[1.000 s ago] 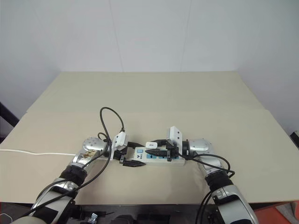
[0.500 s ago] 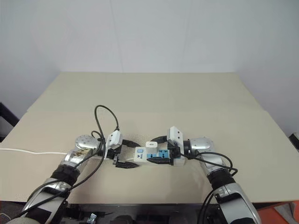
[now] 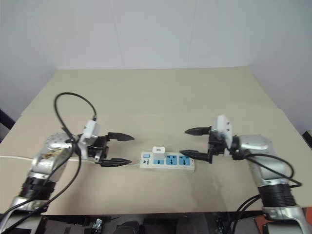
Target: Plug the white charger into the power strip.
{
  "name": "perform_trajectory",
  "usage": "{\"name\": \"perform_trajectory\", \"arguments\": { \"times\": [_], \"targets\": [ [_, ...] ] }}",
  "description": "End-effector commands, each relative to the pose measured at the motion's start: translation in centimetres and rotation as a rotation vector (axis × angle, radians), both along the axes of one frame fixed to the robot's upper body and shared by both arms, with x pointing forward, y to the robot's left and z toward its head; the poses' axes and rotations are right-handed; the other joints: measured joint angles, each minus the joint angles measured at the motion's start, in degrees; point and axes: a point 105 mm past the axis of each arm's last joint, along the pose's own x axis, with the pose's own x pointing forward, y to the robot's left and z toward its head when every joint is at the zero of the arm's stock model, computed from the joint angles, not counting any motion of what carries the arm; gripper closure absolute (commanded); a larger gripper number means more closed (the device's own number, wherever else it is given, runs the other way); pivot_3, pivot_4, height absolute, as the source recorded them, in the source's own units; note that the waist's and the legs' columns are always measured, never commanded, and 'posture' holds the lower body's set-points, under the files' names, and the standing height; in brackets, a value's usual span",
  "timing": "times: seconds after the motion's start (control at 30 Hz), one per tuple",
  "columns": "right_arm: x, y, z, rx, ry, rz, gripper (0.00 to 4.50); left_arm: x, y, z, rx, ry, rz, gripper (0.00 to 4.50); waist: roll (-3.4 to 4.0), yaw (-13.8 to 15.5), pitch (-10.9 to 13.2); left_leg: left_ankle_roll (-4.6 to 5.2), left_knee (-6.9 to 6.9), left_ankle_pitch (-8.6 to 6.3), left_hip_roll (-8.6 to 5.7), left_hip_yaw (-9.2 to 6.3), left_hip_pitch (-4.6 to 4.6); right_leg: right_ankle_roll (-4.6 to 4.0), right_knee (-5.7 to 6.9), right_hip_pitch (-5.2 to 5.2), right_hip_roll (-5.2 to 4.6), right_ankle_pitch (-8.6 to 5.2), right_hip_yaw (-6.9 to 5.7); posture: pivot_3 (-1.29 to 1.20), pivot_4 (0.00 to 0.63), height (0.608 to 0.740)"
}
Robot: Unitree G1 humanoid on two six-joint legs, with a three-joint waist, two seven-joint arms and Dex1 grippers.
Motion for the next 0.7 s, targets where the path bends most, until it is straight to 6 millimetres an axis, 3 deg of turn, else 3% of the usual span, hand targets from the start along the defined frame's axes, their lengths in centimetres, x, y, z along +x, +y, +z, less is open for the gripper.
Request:
{"name": "perform_trajectory", "arguments": {
  "times": [0.03, 0.17, 0.3, 0.7],
  "targets": [
    [-1.0, -1.3, 1.2, 0.003, -0.013, -0.019, 0.0, -0.9, 1.8, 1.3, -0.005, -0.02, 0.034, 0.03, 0.0, 0.09, 0.02, 0.01, 0.0, 0.0, 0.0, 0.0, 0.0, 0.0, -0.01, 0.01, 0.0, 0.0, 0.0, 0.0, 0.15, 0.74],
    [-2.4, -3.8, 0.1, -0.078, 0.04, -0.071, 0.0, -2.4, 4.6, 1.6, 0.041, 0.004, 0.098, 0.03, 0.02, 0.35, 0.28, 0.01, 0.0, -0.01, -0.01, 0.04, -0.01, 0.0, -0.04, 0.04, -0.03, 0.0, 0.0, 0.0, 0.15, 0.74],
    [-3.0, -4.6, -0.3, -0.107, 0.054, -0.086, 0.0, -3.1, 5.7, 1.5, 0.073, 0.014, 0.131, 0.03, 0.05, 0.41, 0.35, 0.01, 0.01, -0.01, 0.0, 0.06, 0.01, 0.0, -0.03, 0.08, -0.04, 0.0, -0.01, 0.0, 0.15, 0.74],
    [-2.4, -4.0, -0.8, -0.133, 0.047, -0.093, 0.0, -3.1, 3.6, 1.3, 0.043, 0.003, 0.106, 0.03, 0.03, 0.38, 0.39, 0.0, 0.01, -0.01, 0.04, 0.09, 0.13, -0.08, 0.0, 0.14, -0.01, 0.05, 0.0, 0.0, 0.15, 0.74]
  ]
}}
